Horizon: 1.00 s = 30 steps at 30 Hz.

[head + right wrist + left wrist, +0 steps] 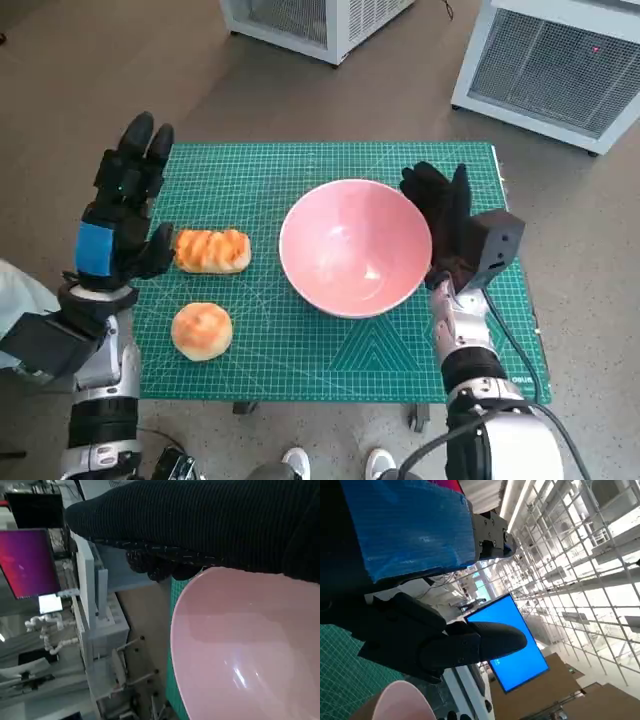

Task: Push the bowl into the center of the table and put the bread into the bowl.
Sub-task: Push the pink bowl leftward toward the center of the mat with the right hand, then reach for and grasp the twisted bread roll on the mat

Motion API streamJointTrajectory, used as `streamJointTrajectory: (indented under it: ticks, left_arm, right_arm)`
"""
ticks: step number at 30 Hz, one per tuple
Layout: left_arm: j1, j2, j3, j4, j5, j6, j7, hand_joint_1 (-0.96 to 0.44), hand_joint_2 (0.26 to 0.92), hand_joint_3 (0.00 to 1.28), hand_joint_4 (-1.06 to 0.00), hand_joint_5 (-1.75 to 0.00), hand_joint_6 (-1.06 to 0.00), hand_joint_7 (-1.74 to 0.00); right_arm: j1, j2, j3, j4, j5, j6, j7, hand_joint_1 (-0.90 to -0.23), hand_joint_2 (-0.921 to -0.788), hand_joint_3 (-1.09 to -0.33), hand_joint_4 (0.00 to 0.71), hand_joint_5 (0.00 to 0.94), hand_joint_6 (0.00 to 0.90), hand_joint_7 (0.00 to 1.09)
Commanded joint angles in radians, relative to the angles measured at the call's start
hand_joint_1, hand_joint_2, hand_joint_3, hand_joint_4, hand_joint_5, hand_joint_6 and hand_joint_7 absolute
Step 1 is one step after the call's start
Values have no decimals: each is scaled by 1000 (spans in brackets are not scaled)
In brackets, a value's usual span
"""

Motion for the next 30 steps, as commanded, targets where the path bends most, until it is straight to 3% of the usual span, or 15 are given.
streamJointTrajectory:
  ticks: [1,11,14,20,25,30]
  left_arm:
    - [7,12,5,2,2,4,8,-696,921,598,-209,-1,-114,-212]
    - [5,13,6,13,-12,-5,-9,-680,921,602,-209,0,-117,-200]
    - [-1,18,7,23,-15,-8,-16,-676,921,604,-208,0,-116,-196]
    - [-22,24,8,44,-14,-11,-21,-668,921,605,-208,0,-117,-187]
    - [-53,23,3,73,-21,-8,-32,-663,921,578,-214,-3,-119,-177]
    - [-77,14,-5,93,-19,-10,-38,-672,921,554,-217,-3,-121,-167]
  right_arm:
    - [0,4,-3,13,-3,26,10,-696,-921,-775,168,0,293,65]
    - [-15,-25,-3,6,-2,18,32,-666,-921,-757,165,1,302,67]
    - [-27,-41,0,-6,-3,-12,47,-658,-921,-755,164,1,302,66]
    - [-40,-64,13,-37,-5,-136,91,-672,-921,-751,174,6,290,58]
    - [-45,-75,26,-79,9,-308,187,-703,-921,-752,186,9,265,44]
    - [-51,-82,37,-114,26,-429,263,-721,-921,-765,189,9,263,44]
